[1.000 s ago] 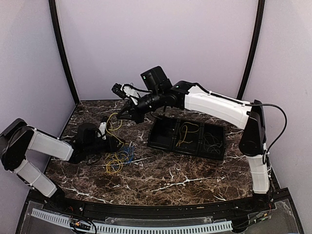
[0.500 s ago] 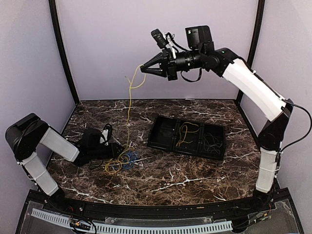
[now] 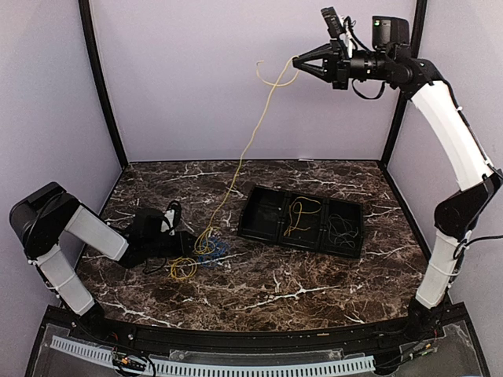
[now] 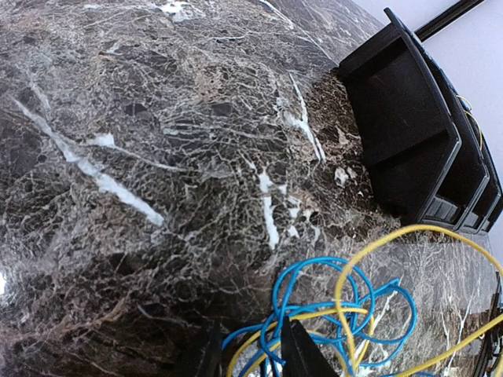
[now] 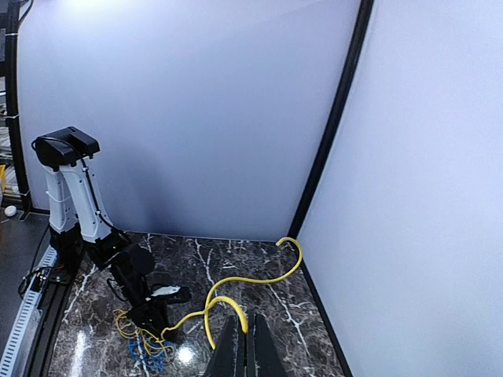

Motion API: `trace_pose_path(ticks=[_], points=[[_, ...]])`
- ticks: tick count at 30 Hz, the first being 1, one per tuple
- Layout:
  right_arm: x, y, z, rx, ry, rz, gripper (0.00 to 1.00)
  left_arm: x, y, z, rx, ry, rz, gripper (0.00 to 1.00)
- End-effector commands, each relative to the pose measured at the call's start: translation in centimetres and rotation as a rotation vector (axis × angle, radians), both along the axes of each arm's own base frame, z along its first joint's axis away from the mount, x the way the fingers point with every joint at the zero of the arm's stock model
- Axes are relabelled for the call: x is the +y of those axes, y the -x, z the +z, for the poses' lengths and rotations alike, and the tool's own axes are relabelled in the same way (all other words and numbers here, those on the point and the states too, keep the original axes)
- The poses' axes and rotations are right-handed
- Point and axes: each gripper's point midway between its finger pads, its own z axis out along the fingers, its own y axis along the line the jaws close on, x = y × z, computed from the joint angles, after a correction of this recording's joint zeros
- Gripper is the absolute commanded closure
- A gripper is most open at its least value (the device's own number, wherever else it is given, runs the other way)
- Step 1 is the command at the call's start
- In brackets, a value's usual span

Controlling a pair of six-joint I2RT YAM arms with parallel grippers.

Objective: Untangle the cables

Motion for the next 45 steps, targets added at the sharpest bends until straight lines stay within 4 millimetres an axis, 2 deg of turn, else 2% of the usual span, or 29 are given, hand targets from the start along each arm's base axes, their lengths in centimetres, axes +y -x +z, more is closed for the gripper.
trace_pose_path(ticks=[1, 4, 8, 11, 14, 17, 20, 23, 24, 25, 26, 27, 29, 30, 31, 32, 34, 37, 40, 45], points=[[-4.9, 1.4, 4.4, -0.102, -0.058, -0.042, 1.00, 1.6, 2.2, -3.5, 0.137, -0.091, 0.021, 0.72], [-6.5, 1.2, 5.1, -0.095, -0.079, -0.056, 1.00, 1.7, 2.4, -3.7, 0.146, -0.100, 0.022, 0.73], [-6.5, 1.3, 4.7, -0.068, -0.083, -0.034, 1.00, 2.2, 2.5, -3.8, 0.150, -0.119, 0.034, 0.75], [-6.7, 1.3, 5.2, -0.091, -0.086, -0.055, 1.00, 2.8, 2.6, -3.4, 0.137, -0.132, 0.054, 0.77], [-7.2, 1.2, 5.5, -0.120, -0.082, -0.090, 1.00, 3.7, 3.0, -3.1, 0.139, -0.168, 0.077, 0.83], [-8.9, 0.6, 6.8, -0.165, -0.090, -0.159, 1.00, 5.3, 3.5, -3.3, 0.154, -0.230, 0.122, 0.89], [-9.8, -0.2, 7.0, -0.141, -0.112, -0.187, 1.00, 5.2, 3.3, -1.6, 0.103, -0.216, 0.116, 0.86], [-8.5, -0.3, 5.1, -0.058, -0.110, -0.122, 1.00, 4.2, 2.7, 1.7, -0.037, -0.186, 0.093, 0.73], [-7.8, -0.2, 4.3, -0.037, -0.106, -0.108, 1.00, 3.9, 2.3, 3.6, -0.097, -0.167, 0.096, 0.71], [-6.9, 0.0, 3.4, -0.015, -0.098, -0.090, 1.00, 3.7, 2.2, 4.6, -0.142, -0.179, 0.096, 0.67], [-5.9, 0.2, 2.3, 0.012, -0.088, -0.069, 1.00, 3.2, 2.0, 6.6, -0.204, -0.162, 0.093, 0.65], [-4.6, 0.5, 1.1, 0.050, -0.079, -0.039, 1.00, 2.8, 1.9, 7.7, -0.250, -0.163, 0.074, 0.61], [-1.6, 1.3, -2.9, 0.148, -0.037, 0.033, 1.00, 2.1, 2.0, 11.3, -0.364, -0.138, 0.063, 0.56], [-0.4, 1.9, -4.3, 0.179, -0.020, 0.062, 1.00, 1.9, 2.0, 12.3, -0.399, -0.136, 0.064, 0.53], [0.8, 2.7, -5.5, 0.202, -0.006, 0.094, 1.00, 1.7, 2.1, 14.1, -0.459, -0.121, 0.059, 0.52], [1.9, 3.3, -6.4, 0.222, 0.006, 0.121, 1.00, 1.6, 2.2, 15.0, -0.496, -0.115, 0.054, 0.50], [3.5, 4.3, -7.2, 0.241, 0.019, 0.162, 1.00, 1.0, 2.7, 17.2, -0.566, -0.079, 0.020, 0.45], [5.2, 5.2, -7.3, 0.241, 0.027, 0.196, 1.00, -1.3, 3.8, 19.0, -0.623, -0.031, -0.126, 0.41], [6.9, 6.2, -7.4, 0.239, 0.038, 0.235, 1.00, -4.2, 5.2, 19.1, -0.611, 0.004, -0.310, 0.39], [8.7, 7.5, -7.4, 0.229, 0.048, 0.279, 1.00, -6.2, 4.3, 19.0, -0.584, 0.001, -0.367, 0.37]])
